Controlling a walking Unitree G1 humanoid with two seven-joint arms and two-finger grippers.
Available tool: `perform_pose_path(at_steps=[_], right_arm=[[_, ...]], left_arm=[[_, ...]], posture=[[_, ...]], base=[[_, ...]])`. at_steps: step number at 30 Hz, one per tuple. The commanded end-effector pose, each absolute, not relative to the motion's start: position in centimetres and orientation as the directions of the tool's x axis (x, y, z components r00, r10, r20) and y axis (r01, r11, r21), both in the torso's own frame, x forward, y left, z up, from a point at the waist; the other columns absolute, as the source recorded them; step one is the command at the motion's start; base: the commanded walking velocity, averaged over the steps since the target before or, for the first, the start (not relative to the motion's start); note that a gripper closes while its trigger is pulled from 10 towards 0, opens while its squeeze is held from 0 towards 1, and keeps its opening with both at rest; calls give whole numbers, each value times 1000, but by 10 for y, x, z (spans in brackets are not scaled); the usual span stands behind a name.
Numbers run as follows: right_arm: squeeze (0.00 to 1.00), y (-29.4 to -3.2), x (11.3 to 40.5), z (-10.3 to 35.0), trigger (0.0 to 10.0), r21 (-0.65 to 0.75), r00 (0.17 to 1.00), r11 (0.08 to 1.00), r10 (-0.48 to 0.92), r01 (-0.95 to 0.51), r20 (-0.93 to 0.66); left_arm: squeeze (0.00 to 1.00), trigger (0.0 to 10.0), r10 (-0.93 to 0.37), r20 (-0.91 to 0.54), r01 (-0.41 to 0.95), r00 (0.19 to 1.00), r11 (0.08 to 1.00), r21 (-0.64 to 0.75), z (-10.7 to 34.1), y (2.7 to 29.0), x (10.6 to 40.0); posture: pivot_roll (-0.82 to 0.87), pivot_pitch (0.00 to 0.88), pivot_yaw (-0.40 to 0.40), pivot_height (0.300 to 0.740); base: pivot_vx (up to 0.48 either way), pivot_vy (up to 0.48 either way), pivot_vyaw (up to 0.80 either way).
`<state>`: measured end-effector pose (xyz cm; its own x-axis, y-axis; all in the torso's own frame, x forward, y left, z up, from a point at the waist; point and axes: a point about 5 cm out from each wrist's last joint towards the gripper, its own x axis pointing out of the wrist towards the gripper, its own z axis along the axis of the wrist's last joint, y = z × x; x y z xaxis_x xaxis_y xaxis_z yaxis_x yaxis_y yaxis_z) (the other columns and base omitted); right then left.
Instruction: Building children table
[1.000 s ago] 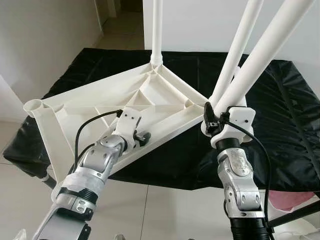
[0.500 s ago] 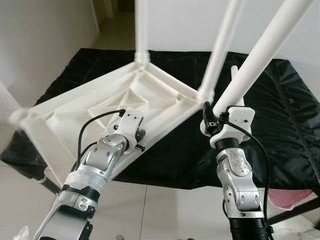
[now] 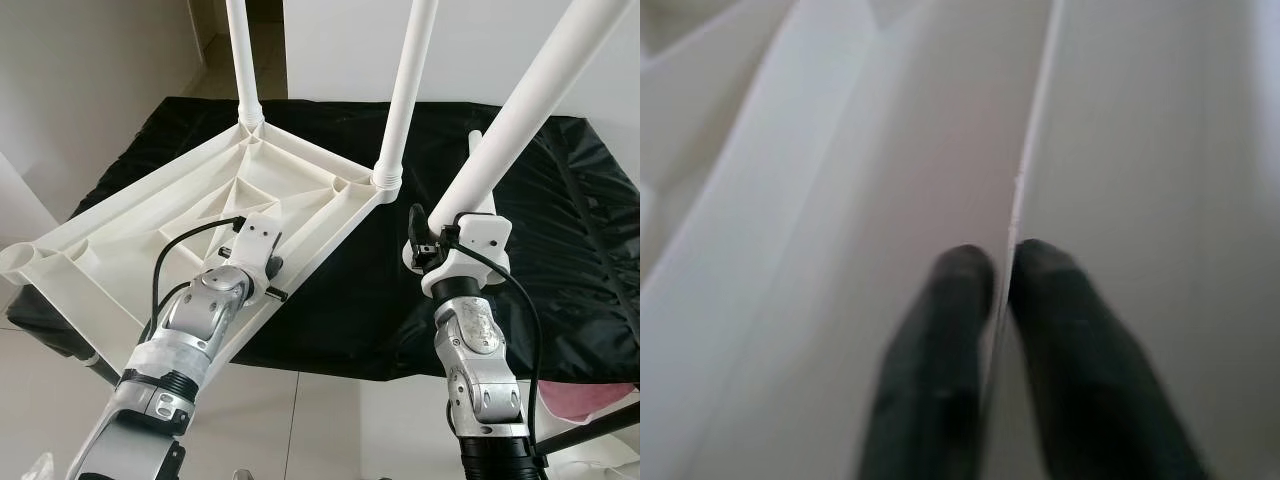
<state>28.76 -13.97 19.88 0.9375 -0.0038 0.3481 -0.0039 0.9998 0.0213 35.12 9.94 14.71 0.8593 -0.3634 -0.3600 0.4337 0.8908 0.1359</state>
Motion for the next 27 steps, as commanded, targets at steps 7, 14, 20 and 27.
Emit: perform_pose_path(at_steps=[7, 14, 20, 27], right_arm=[[0, -138, 286, 199, 10000, 24, 937, 1000, 0, -9, 351], [0, -137, 288, 201, 10000, 22, 935, 1000, 9, -18, 355], [0, -136, 289, 200, 10000, 18, 936, 999, 22, -30, 352], [0, -136, 290, 200, 10000, 14, 935, 999, 30, -37, 352]], left_arm=[[906, 10000, -563, -260, 590, 784, 807, 32, 160, 79, 336], [0, 10000, -590, -143, 597, 795, 802, 10, 184, 103, 337], [0, 10000, -593, -152, 608, 791, 789, 85, 192, 135, 334], [0, 10000, -554, -253, 603, 793, 771, 202, 191, 174, 321]], posture=[[-20, 77, 47, 740], [-9, 68, 40, 740], [3, 67, 30, 740], [15, 72, 25, 740]], base=[[0, 0, 0], [0, 0, 0], [0, 0, 0], [0, 0, 0]])
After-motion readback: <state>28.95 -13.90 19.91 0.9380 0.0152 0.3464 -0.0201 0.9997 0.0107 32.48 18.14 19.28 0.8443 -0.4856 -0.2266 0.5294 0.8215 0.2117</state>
